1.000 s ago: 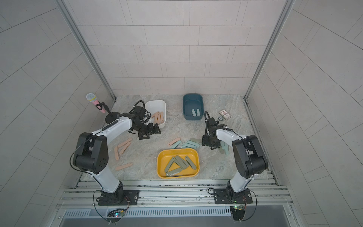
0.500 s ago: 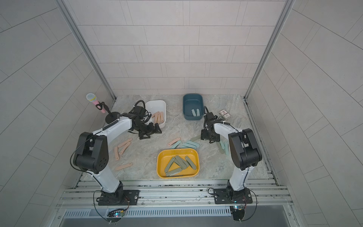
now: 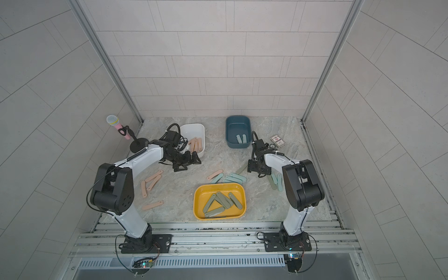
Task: Place the fruit knives into the storage box by color
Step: Pick up the fruit knife from the center of the board.
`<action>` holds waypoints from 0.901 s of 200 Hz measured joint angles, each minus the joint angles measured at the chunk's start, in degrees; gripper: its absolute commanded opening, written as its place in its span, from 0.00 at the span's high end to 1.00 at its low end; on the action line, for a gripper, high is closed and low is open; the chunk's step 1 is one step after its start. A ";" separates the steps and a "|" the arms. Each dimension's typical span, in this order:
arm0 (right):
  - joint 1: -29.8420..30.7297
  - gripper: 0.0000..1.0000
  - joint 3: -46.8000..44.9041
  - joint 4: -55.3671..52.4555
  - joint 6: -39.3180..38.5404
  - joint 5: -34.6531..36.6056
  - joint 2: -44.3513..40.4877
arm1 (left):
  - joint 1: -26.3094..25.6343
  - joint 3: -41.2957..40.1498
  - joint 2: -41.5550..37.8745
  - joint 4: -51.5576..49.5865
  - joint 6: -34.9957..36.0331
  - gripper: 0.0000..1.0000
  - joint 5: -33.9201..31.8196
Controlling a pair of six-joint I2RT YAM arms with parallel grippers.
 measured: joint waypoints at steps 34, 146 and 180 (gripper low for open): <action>0.13 0.24 0.37 0.11 -1.97 0.26 -4.11 | 0.00 -0.76 -1.40 0.24 -0.46 0.00 0.20; -3.30 0.19 8.52 4.57 -7.30 -5.86 8.17 | -0.59 -2.34 -3.41 0.85 -1.53 0.00 0.44; -3.30 0.21 5.31 5.60 -7.76 -7.52 6.03 | -0.70 -2.62 -3.41 0.94 -1.51 0.00 0.83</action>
